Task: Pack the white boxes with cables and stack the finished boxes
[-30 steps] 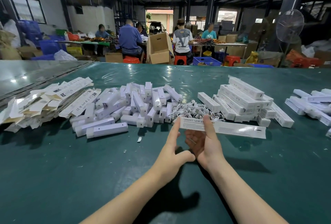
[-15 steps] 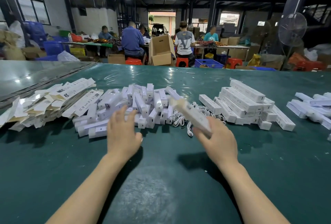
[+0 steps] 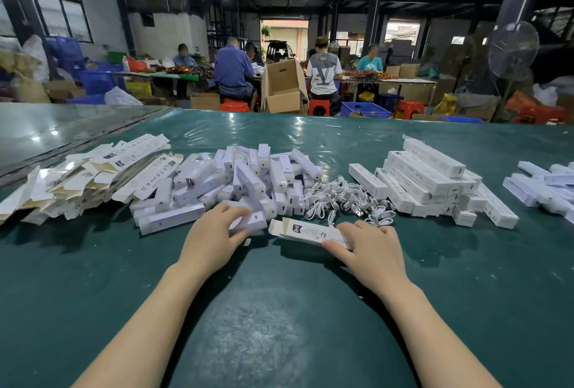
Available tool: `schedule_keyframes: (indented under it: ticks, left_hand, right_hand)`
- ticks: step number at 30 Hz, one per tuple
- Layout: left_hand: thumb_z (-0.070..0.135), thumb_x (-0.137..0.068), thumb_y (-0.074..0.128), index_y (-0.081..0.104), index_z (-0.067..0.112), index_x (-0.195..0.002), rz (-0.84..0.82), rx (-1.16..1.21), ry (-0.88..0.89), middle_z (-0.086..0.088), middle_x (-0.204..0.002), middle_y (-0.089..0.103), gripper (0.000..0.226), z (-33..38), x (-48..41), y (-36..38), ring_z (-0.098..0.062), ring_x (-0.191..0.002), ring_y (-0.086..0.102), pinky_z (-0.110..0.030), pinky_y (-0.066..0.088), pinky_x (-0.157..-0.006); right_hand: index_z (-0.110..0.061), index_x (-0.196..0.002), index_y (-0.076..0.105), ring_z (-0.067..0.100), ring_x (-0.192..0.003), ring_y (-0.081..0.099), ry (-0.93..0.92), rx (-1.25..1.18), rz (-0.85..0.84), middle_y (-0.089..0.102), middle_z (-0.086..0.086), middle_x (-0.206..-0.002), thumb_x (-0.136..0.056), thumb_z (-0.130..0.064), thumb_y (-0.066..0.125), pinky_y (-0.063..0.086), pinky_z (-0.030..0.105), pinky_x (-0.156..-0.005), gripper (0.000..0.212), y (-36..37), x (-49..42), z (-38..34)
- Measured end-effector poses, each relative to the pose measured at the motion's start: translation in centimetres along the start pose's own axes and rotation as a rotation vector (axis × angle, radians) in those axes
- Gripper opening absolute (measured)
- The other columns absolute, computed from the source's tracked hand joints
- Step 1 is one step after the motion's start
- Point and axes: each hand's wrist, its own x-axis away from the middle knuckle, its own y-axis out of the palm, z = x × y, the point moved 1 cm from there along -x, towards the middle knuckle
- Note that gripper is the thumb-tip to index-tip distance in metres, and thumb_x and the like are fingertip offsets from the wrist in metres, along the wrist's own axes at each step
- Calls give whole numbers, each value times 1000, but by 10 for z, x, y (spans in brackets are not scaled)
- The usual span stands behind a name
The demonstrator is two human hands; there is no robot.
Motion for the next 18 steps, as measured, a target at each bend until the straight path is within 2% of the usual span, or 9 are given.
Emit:
schedule_keyframes:
  ticks: [3,5,8,10,13,16,18]
  left_hand:
    - [19,-84,67,63,21,-113,31,151,108,5,-108,64,30,6,1,-5,-18,-100,57,-27,40,-80]
    - [18,-81,69,65,22,-111,35,224,163,8,-98,66,30,12,2,-8,-17,-93,59,-26,44,-80]
    - [17,-79,73,69,21,-107,-1,212,274,19,-93,64,29,17,2,-6,-6,-88,60,-8,40,-77]
    - [18,-79,73,70,22,-108,-34,209,260,17,-100,67,29,15,2,-4,-1,-92,61,-11,42,-81]
    - [17,-80,72,69,25,-108,-75,225,220,15,-102,68,30,10,2,-2,-4,-95,62,-19,44,-85]
    - [19,-81,70,68,33,-107,-101,234,225,28,-93,62,30,13,4,-2,2,-90,59,-12,41,-79]
    - [20,-83,68,67,37,-108,-95,229,244,30,-92,56,30,16,4,-2,4,-84,54,-9,37,-74]
  right_hand:
    - [-31,-76,38,15,-89,52,25,-1,-7,41,-11,-76,-86,-63,36,22,33,-77,34,-1,-1,5]
    - [-31,-77,42,14,-88,52,12,-7,-9,45,-11,-76,-86,-63,36,22,33,-77,34,0,-1,5]
    - [-27,-89,56,14,-86,52,-15,-41,5,56,-10,-83,-85,-63,37,18,31,-74,41,-1,-1,6]
    - [-27,-97,60,14,-86,53,-30,-104,21,61,-9,-87,-85,-62,41,16,30,-72,42,-4,0,6]
    - [-24,-102,63,15,-88,55,-61,-205,32,66,-6,-93,-85,-59,46,22,27,-75,42,-7,1,4]
    - [-23,-97,64,17,-86,57,-63,-230,43,67,-5,-90,-85,-59,47,25,27,-74,42,-8,3,2]
    - [-23,-92,62,18,-83,55,-53,-198,52,64,-5,-84,-85,-60,45,23,28,-72,42,-9,3,0]
